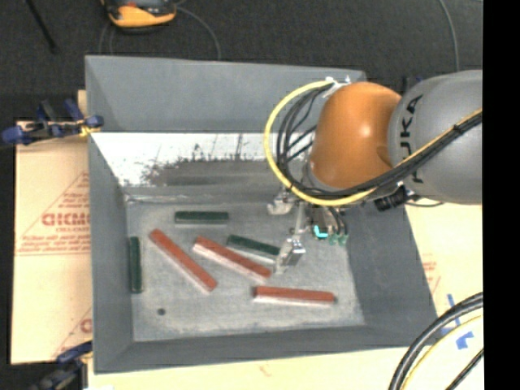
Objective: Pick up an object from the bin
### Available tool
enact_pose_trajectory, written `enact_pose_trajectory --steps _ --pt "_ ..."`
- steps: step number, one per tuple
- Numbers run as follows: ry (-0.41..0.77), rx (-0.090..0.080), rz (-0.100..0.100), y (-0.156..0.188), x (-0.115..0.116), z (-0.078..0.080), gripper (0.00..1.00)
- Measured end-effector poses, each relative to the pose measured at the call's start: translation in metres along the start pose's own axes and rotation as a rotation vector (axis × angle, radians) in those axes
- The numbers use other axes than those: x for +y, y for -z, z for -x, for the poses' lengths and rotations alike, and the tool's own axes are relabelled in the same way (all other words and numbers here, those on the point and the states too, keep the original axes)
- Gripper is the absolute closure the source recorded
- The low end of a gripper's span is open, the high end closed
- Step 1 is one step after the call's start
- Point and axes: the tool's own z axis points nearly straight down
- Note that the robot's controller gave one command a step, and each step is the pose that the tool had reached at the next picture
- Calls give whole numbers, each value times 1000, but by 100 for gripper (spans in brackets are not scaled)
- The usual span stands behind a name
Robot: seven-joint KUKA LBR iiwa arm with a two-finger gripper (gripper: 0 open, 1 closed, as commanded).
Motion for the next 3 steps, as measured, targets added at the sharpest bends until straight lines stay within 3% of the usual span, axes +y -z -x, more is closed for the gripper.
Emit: enact_pose_trajectory --steps 1,2,3 --pt "0 -5 0 3 0 1 0" --pt "-174 -15 4 -90 -15 13 100" --pt "-174 -15 4 -90 -15 13 100"
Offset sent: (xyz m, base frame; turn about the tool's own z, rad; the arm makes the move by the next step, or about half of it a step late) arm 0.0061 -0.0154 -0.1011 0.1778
